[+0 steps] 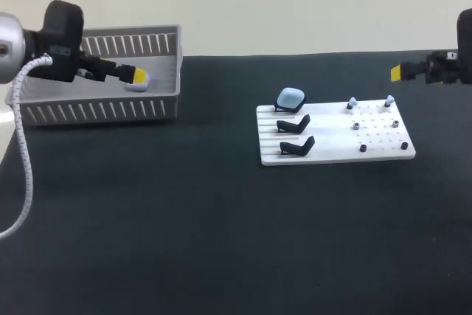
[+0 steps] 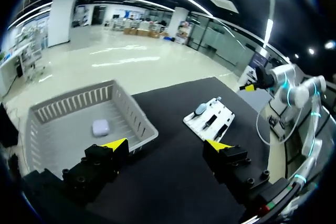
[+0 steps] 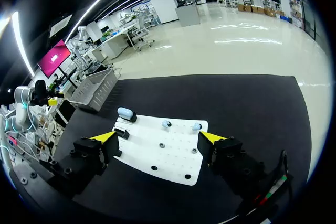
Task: Pick up each earbud case from the left stands, insert the matching earbuds, close the lid, and place the case in the box.
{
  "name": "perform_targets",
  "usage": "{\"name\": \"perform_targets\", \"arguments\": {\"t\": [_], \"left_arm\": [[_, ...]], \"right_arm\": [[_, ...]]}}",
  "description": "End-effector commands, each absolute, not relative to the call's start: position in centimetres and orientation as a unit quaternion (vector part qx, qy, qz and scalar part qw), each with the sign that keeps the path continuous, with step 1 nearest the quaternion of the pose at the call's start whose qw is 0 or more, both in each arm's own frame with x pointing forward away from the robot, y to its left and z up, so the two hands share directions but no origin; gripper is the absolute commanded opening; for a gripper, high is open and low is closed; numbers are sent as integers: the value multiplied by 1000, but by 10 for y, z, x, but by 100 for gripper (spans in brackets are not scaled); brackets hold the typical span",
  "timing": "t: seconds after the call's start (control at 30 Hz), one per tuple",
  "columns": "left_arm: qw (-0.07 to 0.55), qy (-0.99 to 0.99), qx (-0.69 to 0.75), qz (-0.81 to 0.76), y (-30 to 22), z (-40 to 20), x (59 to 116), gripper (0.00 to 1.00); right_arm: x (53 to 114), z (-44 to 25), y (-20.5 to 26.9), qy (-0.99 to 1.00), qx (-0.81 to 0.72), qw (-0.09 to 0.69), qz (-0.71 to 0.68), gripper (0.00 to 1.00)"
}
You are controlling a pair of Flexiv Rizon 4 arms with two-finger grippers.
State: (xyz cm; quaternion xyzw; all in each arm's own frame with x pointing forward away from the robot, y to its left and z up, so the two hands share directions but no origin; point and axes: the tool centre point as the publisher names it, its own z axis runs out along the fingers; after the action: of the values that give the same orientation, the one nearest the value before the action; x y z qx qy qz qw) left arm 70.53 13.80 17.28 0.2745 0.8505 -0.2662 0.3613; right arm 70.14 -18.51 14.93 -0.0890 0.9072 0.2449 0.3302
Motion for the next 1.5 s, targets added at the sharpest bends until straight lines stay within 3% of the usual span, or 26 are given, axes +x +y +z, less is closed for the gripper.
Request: {"name": "perform_targets", "arguments": {"t": [0.03,0.73,1.13,1.5], "left_arm": [[348,808,351,-321,125,167,720,100],[381,680,543,-313,64,153,722,100],[365,655,569,-338,30,138,740,100],[365,655,569,-338,30,138,740,100]], "right_arm": [[701,149,-185,907,-89,331,244,100],[701,149,-185,907,-89,331,244,100],[701,149,-185,907,-89,331,244,100],[701,149,-185,907,-89,331,244,100]]}}
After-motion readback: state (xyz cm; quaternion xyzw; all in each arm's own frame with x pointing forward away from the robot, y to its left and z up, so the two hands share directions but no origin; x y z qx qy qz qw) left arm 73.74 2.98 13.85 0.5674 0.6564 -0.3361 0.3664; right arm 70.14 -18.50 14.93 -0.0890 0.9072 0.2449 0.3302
